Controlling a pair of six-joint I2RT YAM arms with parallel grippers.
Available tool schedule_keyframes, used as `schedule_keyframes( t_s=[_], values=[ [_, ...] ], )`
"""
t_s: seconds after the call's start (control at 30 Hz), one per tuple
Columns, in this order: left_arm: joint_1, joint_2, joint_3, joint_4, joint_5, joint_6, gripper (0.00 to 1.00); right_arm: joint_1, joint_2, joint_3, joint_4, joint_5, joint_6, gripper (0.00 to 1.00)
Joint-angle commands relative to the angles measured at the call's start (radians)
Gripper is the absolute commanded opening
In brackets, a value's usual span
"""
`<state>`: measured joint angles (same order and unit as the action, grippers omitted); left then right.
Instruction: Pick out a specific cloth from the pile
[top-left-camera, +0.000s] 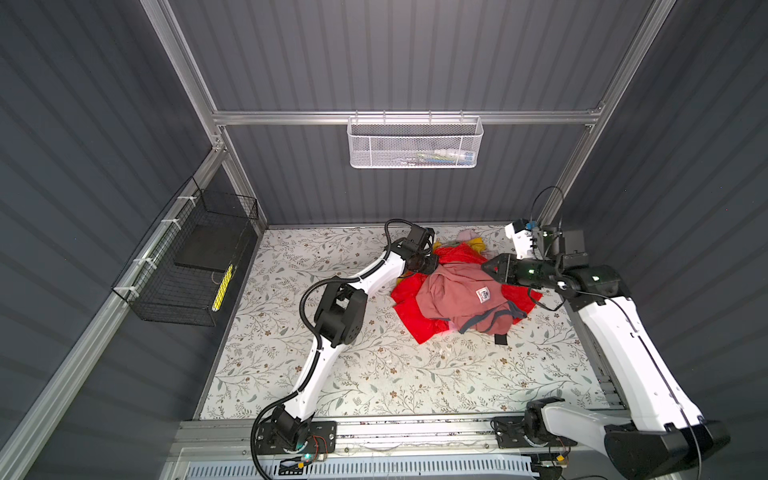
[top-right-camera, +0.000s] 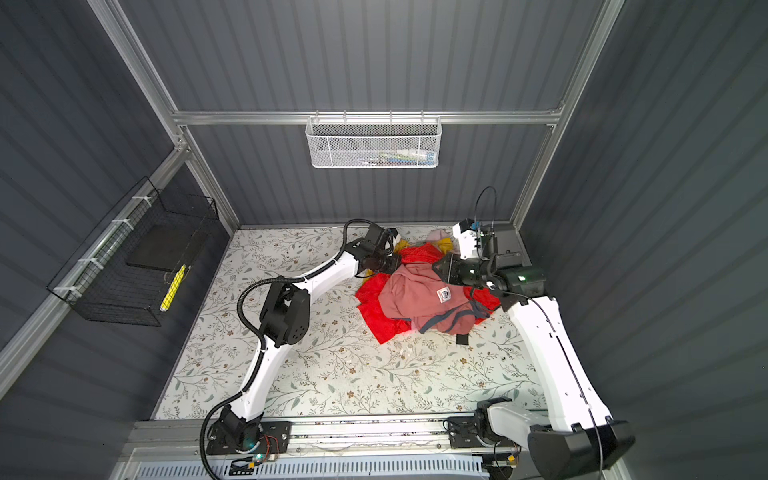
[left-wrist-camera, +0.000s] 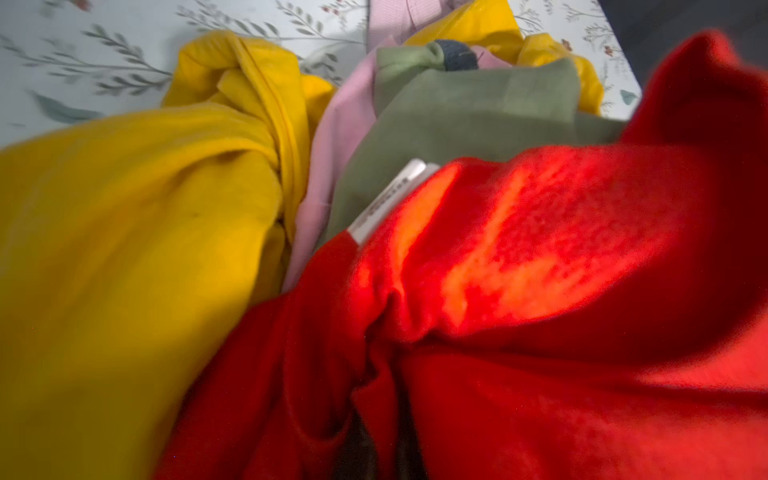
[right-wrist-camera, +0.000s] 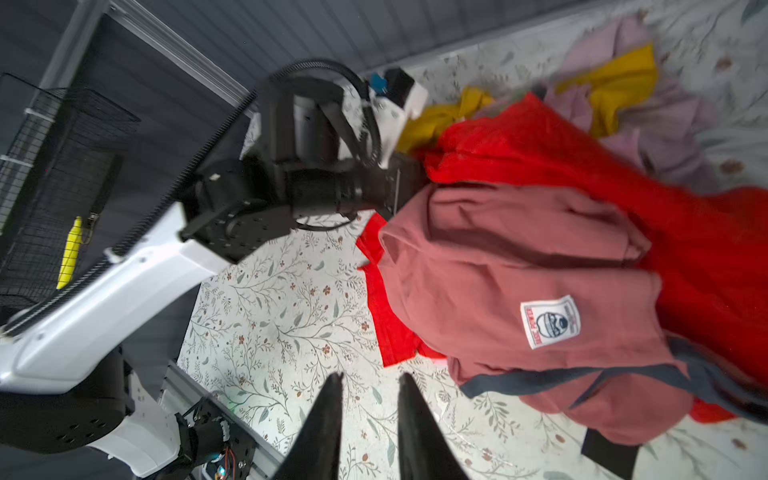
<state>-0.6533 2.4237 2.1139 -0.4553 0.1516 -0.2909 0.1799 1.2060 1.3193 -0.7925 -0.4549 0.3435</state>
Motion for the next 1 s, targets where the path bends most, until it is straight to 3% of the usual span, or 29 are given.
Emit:
schedule_keyframes(
  t_s=[0.0, 0.17, 0.27, 0.37, 0.4, 0.53, 0.67, 0.83, 0.97],
  values=[
    [0.011, 0.038, -0.041, -0.166, -0.112, 0.007, 0.0, 0.023, 0.005, -0.044, 0.056, -0.007, 0.024, 0.35],
    [0.011, 0.016, -0.041, -0.153, -0.107, 0.01, 0.0, 0.066, 0.011, -0.134, 0.054, 0.062, 0.027, 0.56],
    [0.011, -0.051, -0.094, -0.108, -0.108, 0.013, 0.12, 0.066, -0.011, -0.212, 0.115, 0.077, 0.05, 0.63],
    [0.012, -0.129, -0.124, -0.095, -0.142, 0.015, 0.38, 0.07, -0.017, -0.267, 0.138, 0.109, 0.06, 0.64],
    [0.015, -0.156, -0.132, -0.095, -0.152, 0.016, 0.52, 0.07, -0.017, -0.283, 0.137, 0.146, 0.059, 0.64],
    [0.017, -0.268, -0.188, -0.097, -0.21, 0.048, 0.76, 0.069, -0.049, -0.335, 0.169, 0.216, 0.045, 0.67],
    [0.015, -0.39, -0.288, -0.082, -0.266, 0.067, 0.85, 0.04, -0.117, -0.403, 0.247, 0.236, 0.047, 0.73],
    [-0.033, -0.511, -0.395, -0.073, -0.281, 0.095, 0.88, 0.023, -0.117, -0.435, 0.254, 0.172, 0.054, 0.73],
    [-0.112, -0.557, -0.448, -0.075, -0.195, 0.139, 0.87, 0.029, -0.111, -0.48, 0.245, 0.186, 0.083, 0.7]
  ],
)
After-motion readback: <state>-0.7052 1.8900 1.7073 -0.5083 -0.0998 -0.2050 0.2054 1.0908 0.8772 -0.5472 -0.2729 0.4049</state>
